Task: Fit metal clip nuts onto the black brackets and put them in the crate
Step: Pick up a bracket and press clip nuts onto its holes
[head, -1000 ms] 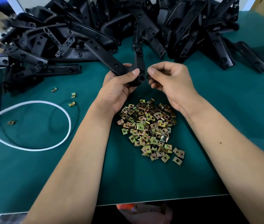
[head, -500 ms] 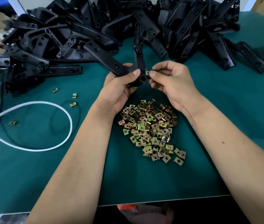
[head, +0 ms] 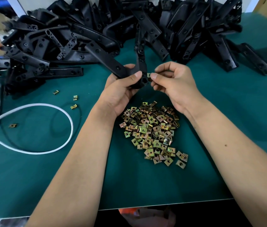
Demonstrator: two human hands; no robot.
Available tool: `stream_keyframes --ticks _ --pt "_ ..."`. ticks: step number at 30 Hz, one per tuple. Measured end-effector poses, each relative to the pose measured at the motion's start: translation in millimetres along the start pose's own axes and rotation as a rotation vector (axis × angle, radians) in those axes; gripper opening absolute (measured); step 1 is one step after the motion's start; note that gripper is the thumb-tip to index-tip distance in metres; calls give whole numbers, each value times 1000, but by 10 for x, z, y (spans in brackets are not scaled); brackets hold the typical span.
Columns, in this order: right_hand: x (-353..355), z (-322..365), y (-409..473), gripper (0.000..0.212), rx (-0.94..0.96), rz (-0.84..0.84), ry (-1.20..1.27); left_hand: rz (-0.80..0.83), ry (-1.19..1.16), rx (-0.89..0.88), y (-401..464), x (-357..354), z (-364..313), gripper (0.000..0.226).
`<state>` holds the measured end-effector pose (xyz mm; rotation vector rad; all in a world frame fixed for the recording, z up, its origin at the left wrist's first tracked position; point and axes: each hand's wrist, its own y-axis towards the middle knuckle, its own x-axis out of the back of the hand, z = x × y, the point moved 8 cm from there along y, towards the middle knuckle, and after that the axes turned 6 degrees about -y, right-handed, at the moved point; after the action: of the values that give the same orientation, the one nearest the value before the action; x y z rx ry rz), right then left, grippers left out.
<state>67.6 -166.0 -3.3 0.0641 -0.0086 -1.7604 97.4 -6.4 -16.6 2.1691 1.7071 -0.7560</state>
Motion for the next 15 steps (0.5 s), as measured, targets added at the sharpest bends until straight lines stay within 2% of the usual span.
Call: stream_keyframes --ticks 3,8,15 --pt "5 7 2 17 -3 18 17 22 -12 15 -1 -10 -3 26" --pt "-42 -3 -11 21 -47 84 68 116 -7 67 -27 -68 13 42" --pt "-107 10 -24 21 -61 113 174 91 -95 88 -35 -61 44 41"
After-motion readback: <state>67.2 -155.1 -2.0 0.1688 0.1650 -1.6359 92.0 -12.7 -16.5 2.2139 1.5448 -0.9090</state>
